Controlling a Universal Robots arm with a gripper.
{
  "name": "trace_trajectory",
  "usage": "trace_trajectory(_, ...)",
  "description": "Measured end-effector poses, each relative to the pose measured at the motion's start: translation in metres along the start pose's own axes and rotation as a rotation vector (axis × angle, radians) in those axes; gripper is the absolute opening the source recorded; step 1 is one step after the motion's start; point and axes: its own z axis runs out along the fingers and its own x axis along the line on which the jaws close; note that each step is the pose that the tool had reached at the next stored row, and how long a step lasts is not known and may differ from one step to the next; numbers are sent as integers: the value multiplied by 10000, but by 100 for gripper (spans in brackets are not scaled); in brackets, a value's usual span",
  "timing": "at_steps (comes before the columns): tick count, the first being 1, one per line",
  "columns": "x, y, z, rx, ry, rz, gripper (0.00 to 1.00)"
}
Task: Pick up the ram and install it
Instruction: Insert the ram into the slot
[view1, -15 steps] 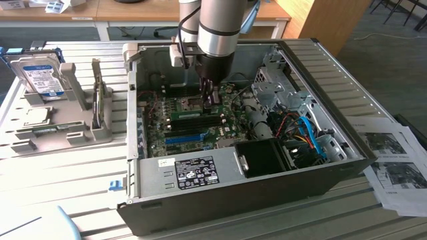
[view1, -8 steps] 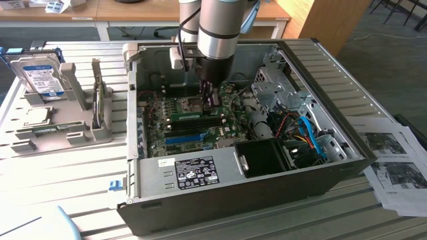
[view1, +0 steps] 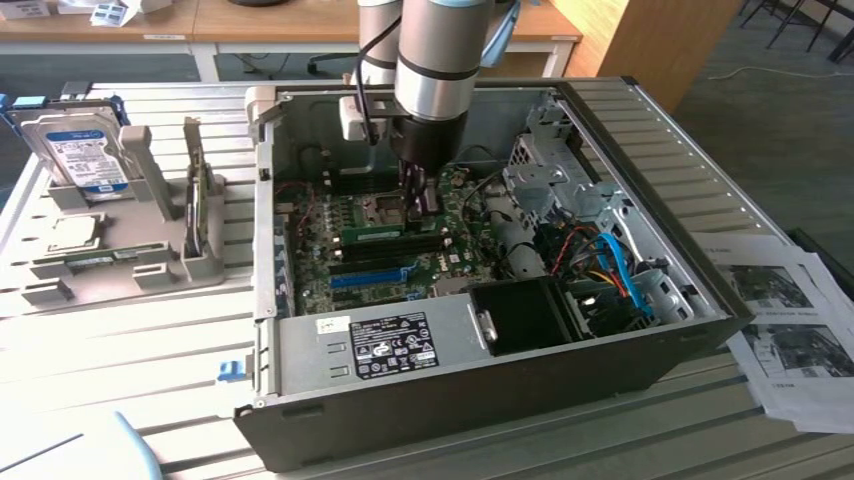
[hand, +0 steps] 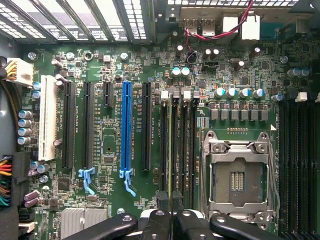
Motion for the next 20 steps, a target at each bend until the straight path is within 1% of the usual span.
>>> trace_trajectory(2, 0, 0, 1, 1, -1, 0, 11)
trace_trajectory(3, 0, -24, 1, 1, -3, 19, 11)
trace_trajectory(5, 0, -26, 4, -4, -10, 280, 11)
trace_trajectory(20, 24, -27, 5, -4, -10, 280, 11)
